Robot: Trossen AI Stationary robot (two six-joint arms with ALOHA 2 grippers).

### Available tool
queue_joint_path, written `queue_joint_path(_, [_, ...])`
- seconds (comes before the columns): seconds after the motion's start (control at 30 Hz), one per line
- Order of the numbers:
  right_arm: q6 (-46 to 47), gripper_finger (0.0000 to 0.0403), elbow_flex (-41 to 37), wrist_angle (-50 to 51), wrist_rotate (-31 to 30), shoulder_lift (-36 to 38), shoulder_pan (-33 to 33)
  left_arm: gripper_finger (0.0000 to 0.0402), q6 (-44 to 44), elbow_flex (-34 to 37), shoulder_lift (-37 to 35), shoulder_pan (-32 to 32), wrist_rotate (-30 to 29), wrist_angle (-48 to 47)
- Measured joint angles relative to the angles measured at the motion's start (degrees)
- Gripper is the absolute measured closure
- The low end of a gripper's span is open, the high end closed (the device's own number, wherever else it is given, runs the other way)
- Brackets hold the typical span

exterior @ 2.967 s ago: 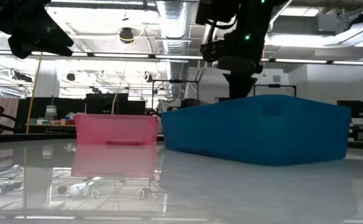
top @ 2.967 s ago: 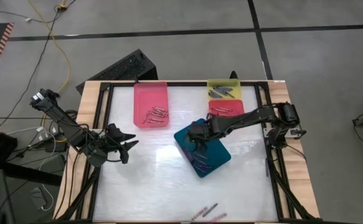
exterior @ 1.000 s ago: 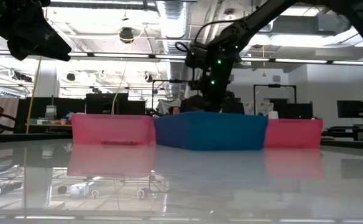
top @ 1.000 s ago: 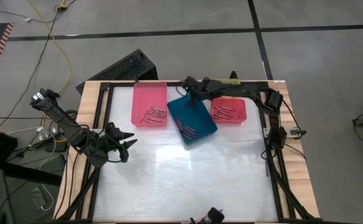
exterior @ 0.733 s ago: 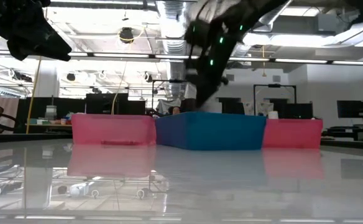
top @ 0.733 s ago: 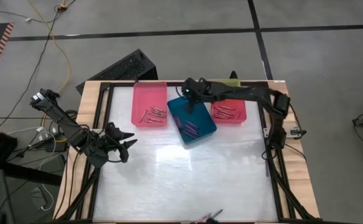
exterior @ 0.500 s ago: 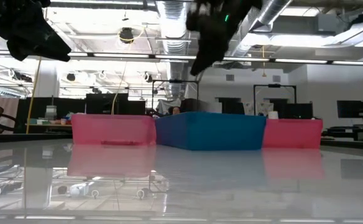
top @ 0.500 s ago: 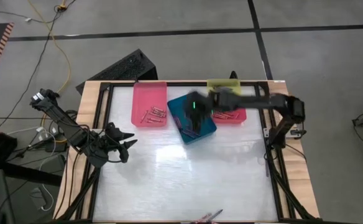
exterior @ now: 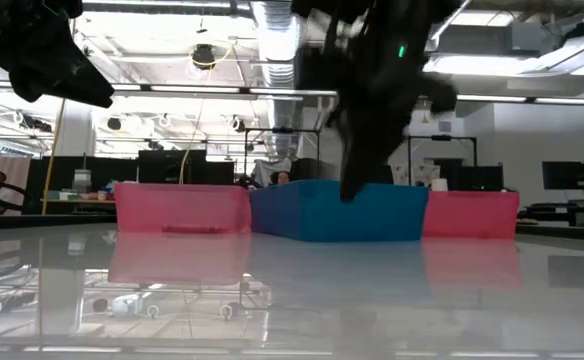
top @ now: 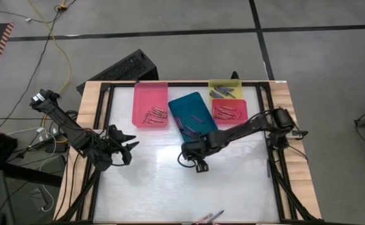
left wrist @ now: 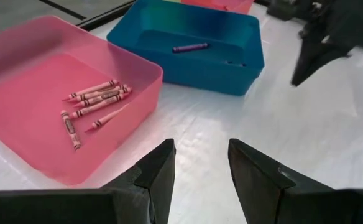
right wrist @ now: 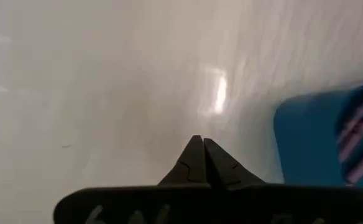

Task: Sort crayons
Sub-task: Adjust the blue bin

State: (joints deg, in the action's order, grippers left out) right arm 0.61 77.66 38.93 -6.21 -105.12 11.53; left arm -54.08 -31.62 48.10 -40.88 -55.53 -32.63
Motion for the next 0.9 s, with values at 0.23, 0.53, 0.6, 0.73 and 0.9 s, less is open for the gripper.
queue_joint_path(0.23, [0.3, 0.0403, 0.7, 0.7, -6.4, -6.7, -2.8, 0.0262, -0.4, 0.0, 0.7, 0.0, 0.2, 0.0])
queue_joint_path(0.53, [0.5, 0.0403, 0.6, -5.5, -14.0, -7.1, -11.5, 0.0262, -0.3, 0.0, 0.7, 0.0, -0.3, 0.0])
queue_joint_path(0.6, [0.5, 0.0403, 0.8, -6.1, -13.9, -6.3, -12.8, 0.0262, -0.4, 0.0, 0.7, 0.0, -0.2, 0.1])
queue_joint_path(0.73, [0.9, 0.0403, 0.8, -6.3, -13.7, -4.7, -13.1, 0.0262, -0.4, 0.0, 0.7, 0.0, 0.2, 0.0])
queue_joint_path(0.9, [1.6, 0.0403, 0.8, -0.9, -11.4, 1.4, -9.3, 0.0262, -0.5, 0.0, 0.7, 0.0, 0.2, 0.1])
